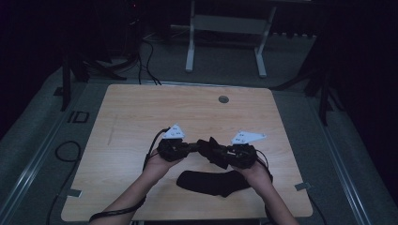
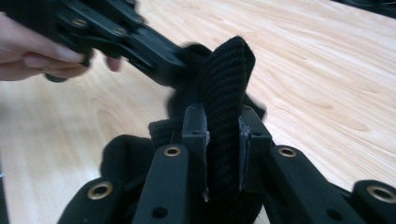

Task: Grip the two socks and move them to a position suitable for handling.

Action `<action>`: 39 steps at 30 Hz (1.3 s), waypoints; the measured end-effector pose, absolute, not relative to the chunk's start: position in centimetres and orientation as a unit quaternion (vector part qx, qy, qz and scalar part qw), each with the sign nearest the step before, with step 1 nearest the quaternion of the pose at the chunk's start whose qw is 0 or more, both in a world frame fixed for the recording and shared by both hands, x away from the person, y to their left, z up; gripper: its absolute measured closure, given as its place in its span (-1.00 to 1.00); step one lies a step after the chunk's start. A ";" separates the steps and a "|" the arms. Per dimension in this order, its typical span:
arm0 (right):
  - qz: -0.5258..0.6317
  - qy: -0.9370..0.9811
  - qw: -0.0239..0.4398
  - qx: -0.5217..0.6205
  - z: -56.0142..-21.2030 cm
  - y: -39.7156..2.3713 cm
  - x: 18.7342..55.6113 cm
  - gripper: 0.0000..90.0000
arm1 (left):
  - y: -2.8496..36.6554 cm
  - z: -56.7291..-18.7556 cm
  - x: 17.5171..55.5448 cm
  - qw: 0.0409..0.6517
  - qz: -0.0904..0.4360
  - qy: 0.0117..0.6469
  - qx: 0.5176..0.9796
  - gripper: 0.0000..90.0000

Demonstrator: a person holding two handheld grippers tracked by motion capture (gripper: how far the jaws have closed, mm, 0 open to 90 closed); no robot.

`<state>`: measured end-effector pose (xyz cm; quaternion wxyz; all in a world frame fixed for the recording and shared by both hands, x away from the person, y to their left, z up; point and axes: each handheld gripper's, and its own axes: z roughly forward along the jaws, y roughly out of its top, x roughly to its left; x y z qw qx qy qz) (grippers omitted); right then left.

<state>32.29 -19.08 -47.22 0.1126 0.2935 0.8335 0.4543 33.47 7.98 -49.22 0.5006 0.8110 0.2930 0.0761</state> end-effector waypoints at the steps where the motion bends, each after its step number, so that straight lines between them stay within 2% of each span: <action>1: 0.456 0.830 0.115 0.299 -47.2 -19.4 32.4 0.70 | 8.3 -49.2 33.4 0.500 0.078 0.297 0.810 0.95; 9: 0.456 0.819 0.116 0.329 -47.3 -21.7 33.5 0.69 | 10.0 -49.6 33.1 0.493 0.085 0.309 0.808 0.95; 12: 0.427 0.825 0.130 0.348 -48.7 -21.9 34.5 0.70 | 10.6 -50.9 33.2 0.480 0.081 0.333 0.808 0.95; 17: 0.394 0.828 0.112 0.383 -51.6 -22.5 36.1 0.70 | 11.5 -53.0 33.7 0.462 0.067 0.362 0.807 0.95; 23: 0.357 0.840 0.091 0.398 -54.1 -22.4 37.7 0.62 | 11.4 -55.3 35.1 0.422 0.042 0.384 0.820 0.95; 29: 0.344 0.845 0.085 0.400 -55.0 -22.0 38.3 0.50 | 11.3 -55.9 35.9 0.410 0.054 0.398 0.819 0.93; 30: 0.343 0.846 0.084 0.399 -55.1 -22.0 38.4 0.42 | 11.2 -56.0 35.9 0.408 0.055 0.398 0.820 0.93; 36: 0.341 0.840 0.122 0.403 -53.4 -22.9 38.1 0.05 | 11.0 -55.8 35.8 0.398 0.086 0.408 0.817 0.26; 39: 0.356 0.834 0.134 0.399 -51.8 -23.5 37.5 0.04 | 10.9 -55.3 35.4 0.409 0.088 0.403 0.814 0.31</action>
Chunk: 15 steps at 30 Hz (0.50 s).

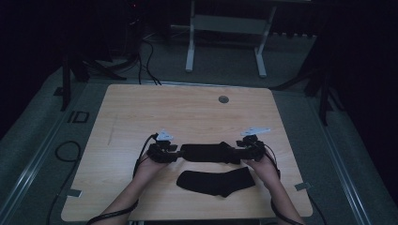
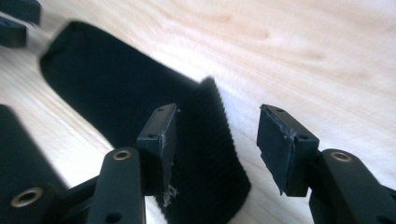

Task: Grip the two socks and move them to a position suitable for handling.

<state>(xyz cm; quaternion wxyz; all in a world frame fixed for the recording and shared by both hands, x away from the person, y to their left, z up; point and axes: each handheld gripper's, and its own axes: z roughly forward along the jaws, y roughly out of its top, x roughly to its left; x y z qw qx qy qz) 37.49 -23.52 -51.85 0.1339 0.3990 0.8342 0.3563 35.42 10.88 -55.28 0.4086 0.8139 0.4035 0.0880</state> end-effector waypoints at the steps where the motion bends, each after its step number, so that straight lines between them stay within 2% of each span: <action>1: 0.359 0.834 0.134 0.396 -51.4 -23.6 37.2 0.07 | 10.4 -54.9 35.2 0.416 0.092 0.391 0.816 0.35; 4: 0.363 0.841 0.127 0.381 -51.0 -23.3 36.6 0.09 | 9.9 -54.6 35.1 0.421 0.097 0.379 0.819 0.48; 6: 0.354 0.852 0.124 0.366 -51.2 -22.5 35.9 0.05 | 9.3 -54.4 35.2 0.427 0.098 0.371 0.819 0.50; 8: 0.328 0.868 0.133 0.348 -52.3 -21.3 35.3 0.01 | 8.3 -54.6 35.7 0.421 0.077 0.370 0.825 0.64; 11: 0.300 0.884 0.140 0.330 -53.7 -20.2 35.2 0.02 | 7.3 -55.2 36.4 0.400 0.072 0.363 0.838 0.78; 12: 0.293 0.886 0.144 0.329 -54.0 -20.0 35.2 0.13 | 7.3 -55.2 36.4 0.400 0.072 0.363 0.838 0.78; 13: 0.293 0.886 0.144 0.329 -54.0 -20.0 35.2 0.13 | 7.1 -55.4 36.6 0.392 0.074 0.363 0.842 0.78; 14: 0.287 0.887 0.158 0.327 -54.3 -19.8 35.2 0.34 | 6.8 -55.9 37.0 0.379 0.076 0.361 0.849 0.84; 15: 0.287 0.887 0.158 0.327 -54.3 -19.8 35.2 0.34 | 6.8 -55.9 37.0 0.379 0.076 0.361 0.849 0.84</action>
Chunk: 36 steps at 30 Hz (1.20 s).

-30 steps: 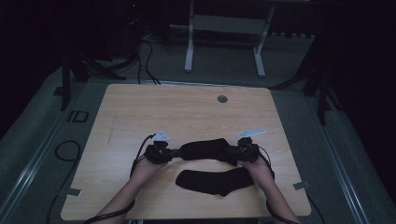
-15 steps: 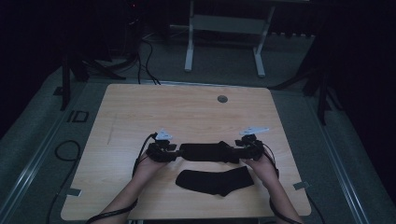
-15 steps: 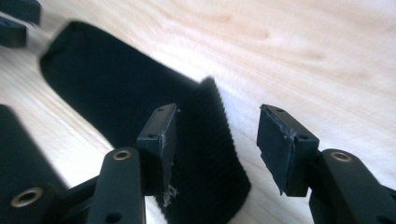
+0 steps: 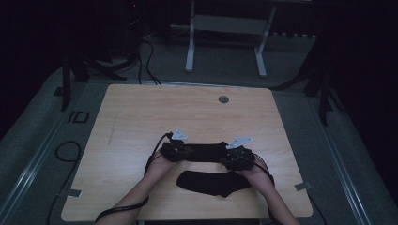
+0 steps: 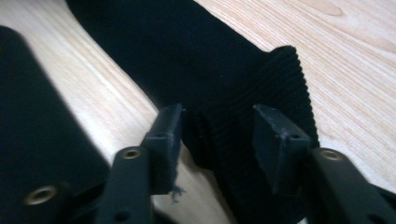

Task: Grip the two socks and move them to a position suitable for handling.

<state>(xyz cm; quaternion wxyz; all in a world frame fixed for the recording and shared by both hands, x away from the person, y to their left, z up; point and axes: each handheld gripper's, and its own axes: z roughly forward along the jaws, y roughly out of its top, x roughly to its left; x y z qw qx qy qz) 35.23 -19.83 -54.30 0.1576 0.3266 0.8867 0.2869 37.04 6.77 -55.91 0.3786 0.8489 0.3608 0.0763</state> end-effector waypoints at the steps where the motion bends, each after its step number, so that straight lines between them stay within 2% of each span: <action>1: 0.285 0.883 0.168 0.332 -54.3 -19.9 35.3 0.64 | 6.7 -56.3 37.2 0.372 0.080 0.362 0.851 0.88; 3: 0.296 0.877 0.175 0.336 -53.8 -20.1 35.2 0.77 | 6.8 -56.3 37.3 0.375 0.078 0.365 0.849 0.91; 14: 0.383 0.849 0.144 0.334 -49.5 -21.4 34.3 0.78 | 7.7 -56.2 36.3 0.364 0.090 0.360 0.855 0.95; 21: 0.393 0.845 0.125 0.341 -49.4 -21.7 34.7 0.79 | 8.6 -56.2 35.6 0.361 0.093 0.360 0.855 0.95; 28: 0.395 0.829 0.142 0.369 -49.1 -23.3 35.3 0.83 | 9.4 -56.1 35.3 0.351 0.096 0.363 0.858 0.97; 36: 0.352 0.820 0.134 0.431 -50.9 -25.3 39.2 0.79 | 9.7 -56.2 35.2 0.356 0.091 0.366 0.855 0.96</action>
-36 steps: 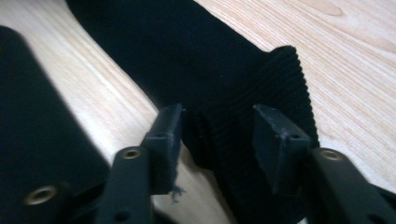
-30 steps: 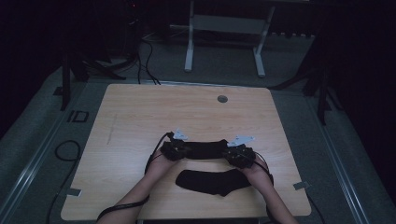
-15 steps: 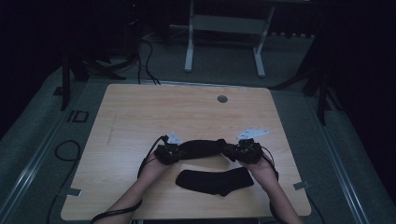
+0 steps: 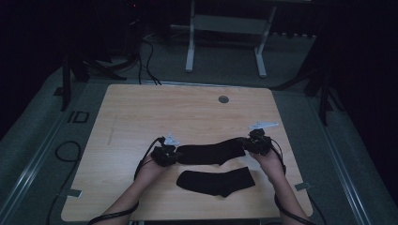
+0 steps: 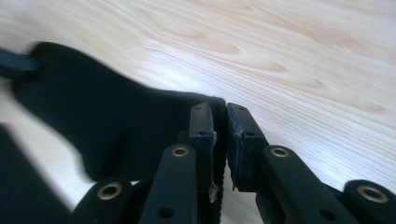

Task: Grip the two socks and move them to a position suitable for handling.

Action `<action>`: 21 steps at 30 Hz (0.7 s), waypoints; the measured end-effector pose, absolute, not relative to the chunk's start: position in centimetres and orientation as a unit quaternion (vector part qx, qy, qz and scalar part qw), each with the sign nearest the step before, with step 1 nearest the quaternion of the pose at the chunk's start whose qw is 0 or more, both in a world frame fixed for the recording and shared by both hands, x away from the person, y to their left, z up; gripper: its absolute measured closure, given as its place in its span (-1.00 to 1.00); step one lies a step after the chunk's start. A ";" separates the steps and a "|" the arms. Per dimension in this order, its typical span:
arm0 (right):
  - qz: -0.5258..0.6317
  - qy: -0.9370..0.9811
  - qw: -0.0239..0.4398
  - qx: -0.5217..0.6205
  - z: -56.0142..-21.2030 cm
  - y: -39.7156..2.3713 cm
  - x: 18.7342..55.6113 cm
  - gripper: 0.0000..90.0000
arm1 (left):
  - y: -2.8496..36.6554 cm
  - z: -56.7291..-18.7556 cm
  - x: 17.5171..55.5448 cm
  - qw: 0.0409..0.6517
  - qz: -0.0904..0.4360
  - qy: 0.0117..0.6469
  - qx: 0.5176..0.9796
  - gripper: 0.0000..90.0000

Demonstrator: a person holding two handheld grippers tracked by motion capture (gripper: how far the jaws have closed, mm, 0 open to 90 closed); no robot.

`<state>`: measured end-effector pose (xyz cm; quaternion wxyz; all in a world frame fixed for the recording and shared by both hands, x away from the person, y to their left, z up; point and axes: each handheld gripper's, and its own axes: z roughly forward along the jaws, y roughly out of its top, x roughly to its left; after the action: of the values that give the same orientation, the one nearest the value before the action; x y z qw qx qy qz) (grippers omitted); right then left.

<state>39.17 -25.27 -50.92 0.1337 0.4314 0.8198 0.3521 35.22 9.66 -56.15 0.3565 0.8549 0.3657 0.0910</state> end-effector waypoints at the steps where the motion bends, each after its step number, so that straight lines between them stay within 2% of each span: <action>1: 0.343 0.816 0.129 0.446 -51.8 -25.7 40.0 0.73 | 9.7 -56.1 35.3 0.355 0.092 0.364 0.856 0.95; 6: 0.322 0.812 0.131 0.468 -53.5 -26.4 41.2 0.63 | 9.6 -56.1 35.5 0.352 0.095 0.364 0.857 0.92; 7: 0.312 0.811 0.132 0.477 -54.1 -26.8 41.7 0.55 | 9.6 -56.0 35.6 0.353 0.095 0.364 0.857 0.85; 11: 0.310 0.806 0.126 0.489 -54.6 -27.4 42.1 0.49 | 9.6 -56.0 35.6 0.354 0.095 0.365 0.856 0.76; 14: 0.320 0.803 0.129 0.486 -54.2 -27.7 41.6 0.39 | 9.6 -56.0 35.6 0.363 0.091 0.369 0.851 0.45; 15: 0.320 0.803 0.129 0.486 -54.2 -27.7 41.6 0.39 | 9.7 -55.9 35.6 0.367 0.090 0.371 0.848 0.45; 16: 0.323 0.806 0.129 0.479 -53.9 -27.6 41.2 0.29 | 9.8 -55.6 35.4 0.376 0.097 0.378 0.840 0.24; 17: 0.323 0.806 0.129 0.479 -53.9 -27.6 41.2 0.29 | 9.8 -55.6 35.4 0.376 0.097 0.378 0.840 0.11; 18: 0.325 0.811 0.128 0.469 -53.6 -27.5 40.6 0.17 | 9.8 -55.4 35.3 0.378 0.098 0.377 0.840 0.02; 21: 0.322 0.817 0.132 0.460 -53.4 -27.4 40.0 0.09 | 9.9 -54.7 34.8 0.378 0.101 0.373 0.841 -0.03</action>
<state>39.98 -27.44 -53.39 0.1321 0.4596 0.8170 0.3222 34.80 9.91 -54.70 0.3783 0.8410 0.3734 0.1006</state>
